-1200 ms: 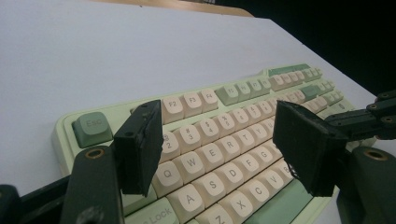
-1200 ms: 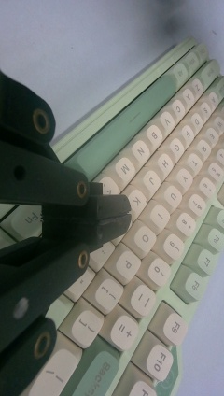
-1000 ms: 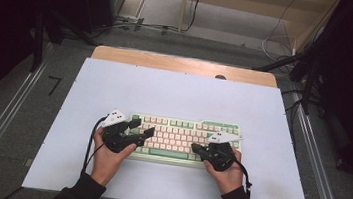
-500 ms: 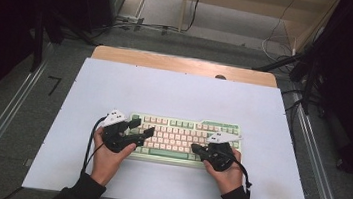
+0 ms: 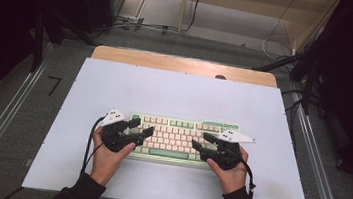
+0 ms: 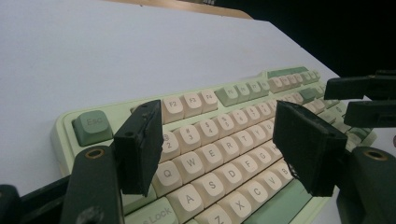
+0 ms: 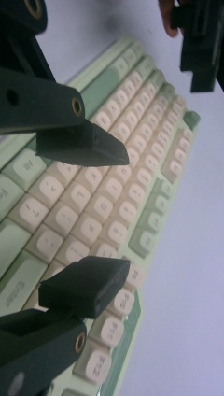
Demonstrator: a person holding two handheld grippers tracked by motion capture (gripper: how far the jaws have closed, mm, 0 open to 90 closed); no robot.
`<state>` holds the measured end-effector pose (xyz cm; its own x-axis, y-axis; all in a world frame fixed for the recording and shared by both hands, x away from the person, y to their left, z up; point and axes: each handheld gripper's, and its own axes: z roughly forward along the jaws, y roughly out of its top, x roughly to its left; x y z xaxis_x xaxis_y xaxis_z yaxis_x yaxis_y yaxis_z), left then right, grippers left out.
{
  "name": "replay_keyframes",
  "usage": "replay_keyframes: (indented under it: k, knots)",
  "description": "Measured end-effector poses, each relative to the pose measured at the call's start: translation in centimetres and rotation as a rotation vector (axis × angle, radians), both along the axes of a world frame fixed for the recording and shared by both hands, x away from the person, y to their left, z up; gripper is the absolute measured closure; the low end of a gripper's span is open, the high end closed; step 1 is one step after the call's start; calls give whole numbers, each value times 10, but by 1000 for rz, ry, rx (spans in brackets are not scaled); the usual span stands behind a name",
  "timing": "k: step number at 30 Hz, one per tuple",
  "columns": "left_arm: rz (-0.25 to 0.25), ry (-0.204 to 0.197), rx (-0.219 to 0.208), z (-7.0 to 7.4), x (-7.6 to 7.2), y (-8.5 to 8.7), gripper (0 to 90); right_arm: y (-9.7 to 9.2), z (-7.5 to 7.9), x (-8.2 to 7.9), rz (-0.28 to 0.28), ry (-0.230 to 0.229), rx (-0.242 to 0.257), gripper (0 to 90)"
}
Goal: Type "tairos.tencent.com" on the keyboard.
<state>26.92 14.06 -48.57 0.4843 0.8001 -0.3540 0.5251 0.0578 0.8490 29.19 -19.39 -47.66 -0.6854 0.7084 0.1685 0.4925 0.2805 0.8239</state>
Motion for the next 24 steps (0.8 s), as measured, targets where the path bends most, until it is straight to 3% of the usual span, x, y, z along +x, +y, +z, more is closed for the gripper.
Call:
replay_keyframes:
  k: [5, 17, 24]
  knots:
    - [0, 1, 2, 0, 0, 0, 335, -9, 0, 4, -45, 17, 51, 370]
    - [-20, 4, 5, 0, -1, -4, 341, -10, -1, 6, -61, 29, 46, 369]
    - [-51, 11, 11, 1, -4, -6, 457, -10, -1, 6, -58, 32, 46, 370]
